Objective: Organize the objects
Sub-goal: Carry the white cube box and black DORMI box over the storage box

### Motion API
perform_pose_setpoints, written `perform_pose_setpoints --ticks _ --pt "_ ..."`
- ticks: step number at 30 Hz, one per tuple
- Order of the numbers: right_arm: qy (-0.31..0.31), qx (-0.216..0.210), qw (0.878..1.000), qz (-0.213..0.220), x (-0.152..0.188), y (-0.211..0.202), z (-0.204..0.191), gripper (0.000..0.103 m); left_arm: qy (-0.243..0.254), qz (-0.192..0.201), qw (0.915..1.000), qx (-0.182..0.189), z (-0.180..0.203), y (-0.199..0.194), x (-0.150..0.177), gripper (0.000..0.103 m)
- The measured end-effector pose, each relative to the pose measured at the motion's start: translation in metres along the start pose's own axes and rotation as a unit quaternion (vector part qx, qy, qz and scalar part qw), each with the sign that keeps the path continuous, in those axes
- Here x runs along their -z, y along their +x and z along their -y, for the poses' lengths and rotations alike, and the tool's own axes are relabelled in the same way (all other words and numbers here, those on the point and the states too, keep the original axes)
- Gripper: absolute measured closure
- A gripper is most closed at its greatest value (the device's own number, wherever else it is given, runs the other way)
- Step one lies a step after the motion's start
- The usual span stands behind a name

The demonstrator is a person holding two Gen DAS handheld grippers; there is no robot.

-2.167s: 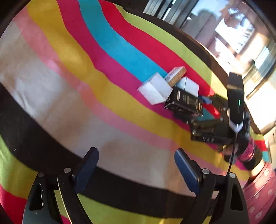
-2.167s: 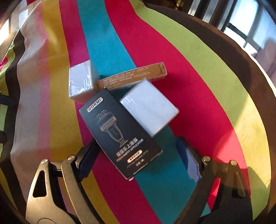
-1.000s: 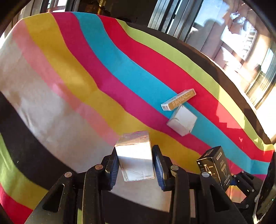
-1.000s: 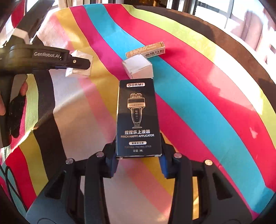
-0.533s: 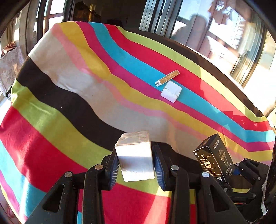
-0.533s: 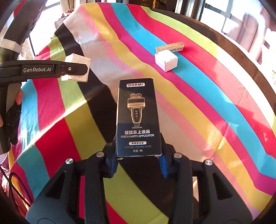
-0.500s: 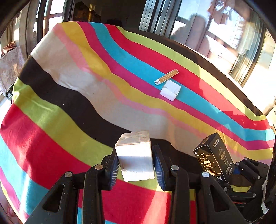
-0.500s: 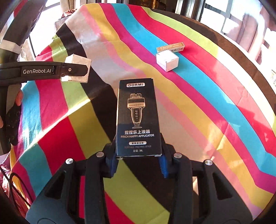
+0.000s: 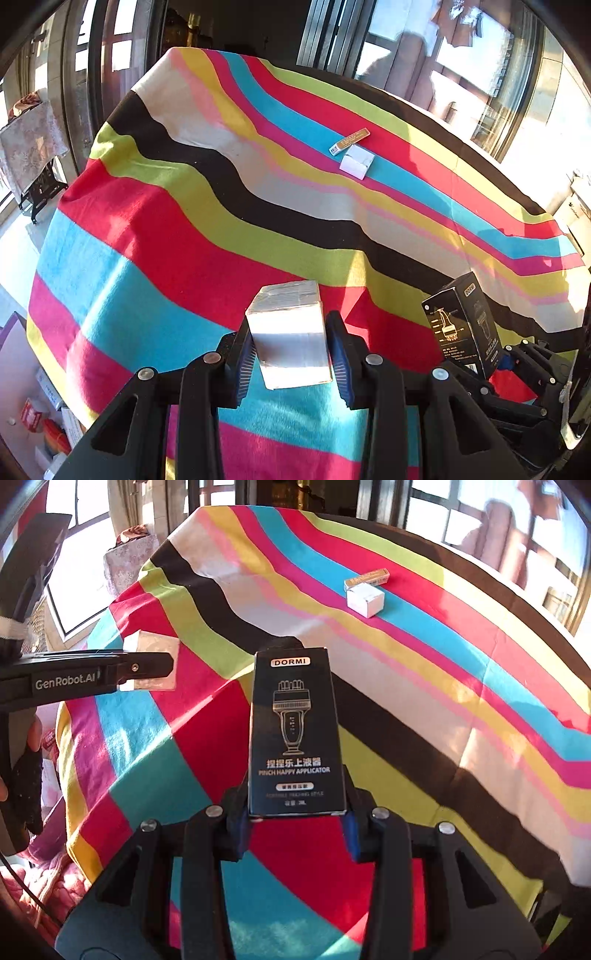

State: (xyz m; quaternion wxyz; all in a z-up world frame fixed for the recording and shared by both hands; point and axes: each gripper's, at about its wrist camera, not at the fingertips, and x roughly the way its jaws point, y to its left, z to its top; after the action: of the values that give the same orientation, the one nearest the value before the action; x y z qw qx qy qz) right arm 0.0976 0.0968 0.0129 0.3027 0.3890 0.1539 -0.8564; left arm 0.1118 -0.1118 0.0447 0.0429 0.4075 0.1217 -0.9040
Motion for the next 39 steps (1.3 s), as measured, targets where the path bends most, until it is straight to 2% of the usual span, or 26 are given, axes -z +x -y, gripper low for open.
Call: perform_pose_setpoints --ticks 5,14,25,30,39 --pt "0.03 0.003 1.0 0.006 0.016 -0.023 -0.008 0.06 0.019 0.003 0.9998 -0.003 0.0 -0.019 0.019 0.065" --pt "0.01 0.01 1.0 0.017 0.019 -0.056 -0.031 0.06 0.021 -0.01 0.9997 -0.003 -0.014 -0.04 0.056 0.065" --pt "-0.005 -0.007 1.0 0.009 0.014 -0.056 -0.06 0.06 0.019 -0.001 0.9998 -0.005 -0.034 -0.06 0.073 0.065" --pt "-0.041 -0.015 0.999 0.005 0.015 -0.058 -0.087 0.06 0.006 -0.006 1.0 -0.003 -0.05 -0.07 0.089 0.065" --pt "-0.108 -0.032 0.994 -0.004 0.015 -0.051 -0.14 0.06 -0.032 0.007 0.9985 -0.043 -0.101 -0.095 0.111 0.065"
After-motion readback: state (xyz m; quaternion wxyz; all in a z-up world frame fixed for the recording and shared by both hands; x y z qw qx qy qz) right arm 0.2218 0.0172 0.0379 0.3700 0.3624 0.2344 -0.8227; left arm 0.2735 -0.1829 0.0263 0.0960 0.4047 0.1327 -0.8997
